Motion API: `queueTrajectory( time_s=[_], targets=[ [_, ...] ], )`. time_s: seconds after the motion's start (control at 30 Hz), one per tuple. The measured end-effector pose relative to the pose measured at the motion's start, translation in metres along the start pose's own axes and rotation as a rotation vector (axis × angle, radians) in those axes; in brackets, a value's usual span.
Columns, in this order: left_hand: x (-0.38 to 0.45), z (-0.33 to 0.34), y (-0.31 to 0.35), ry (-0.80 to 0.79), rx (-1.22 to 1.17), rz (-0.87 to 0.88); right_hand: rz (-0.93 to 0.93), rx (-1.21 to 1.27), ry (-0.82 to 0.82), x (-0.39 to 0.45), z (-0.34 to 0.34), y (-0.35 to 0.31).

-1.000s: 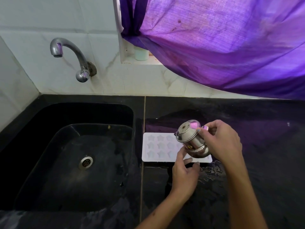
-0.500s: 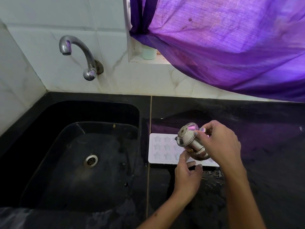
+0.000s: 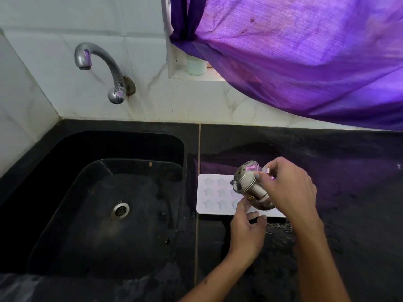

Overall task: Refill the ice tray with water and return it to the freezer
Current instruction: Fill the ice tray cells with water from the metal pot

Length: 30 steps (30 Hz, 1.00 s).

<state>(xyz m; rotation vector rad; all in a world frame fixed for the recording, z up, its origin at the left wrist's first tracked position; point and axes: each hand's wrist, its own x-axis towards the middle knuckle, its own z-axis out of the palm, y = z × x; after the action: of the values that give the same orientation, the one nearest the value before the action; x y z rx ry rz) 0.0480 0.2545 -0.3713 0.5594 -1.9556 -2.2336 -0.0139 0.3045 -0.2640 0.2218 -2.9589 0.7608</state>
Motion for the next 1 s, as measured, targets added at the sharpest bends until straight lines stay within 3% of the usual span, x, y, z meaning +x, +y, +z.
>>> queueTrajectory(
  time_s=[0.6, 1.0],
  targets=[
    [-0.001, -0.013, -0.003, 0.027, 0.024, 0.051, 0.053, 0.14, -0.002, 0.002, -0.003, 0.001],
    [0.0, -0.03, 0.003, 0.067, 0.021, 0.016, -0.01, 0.036, -0.026, -0.003, 0.013, -0.026]
  ],
)
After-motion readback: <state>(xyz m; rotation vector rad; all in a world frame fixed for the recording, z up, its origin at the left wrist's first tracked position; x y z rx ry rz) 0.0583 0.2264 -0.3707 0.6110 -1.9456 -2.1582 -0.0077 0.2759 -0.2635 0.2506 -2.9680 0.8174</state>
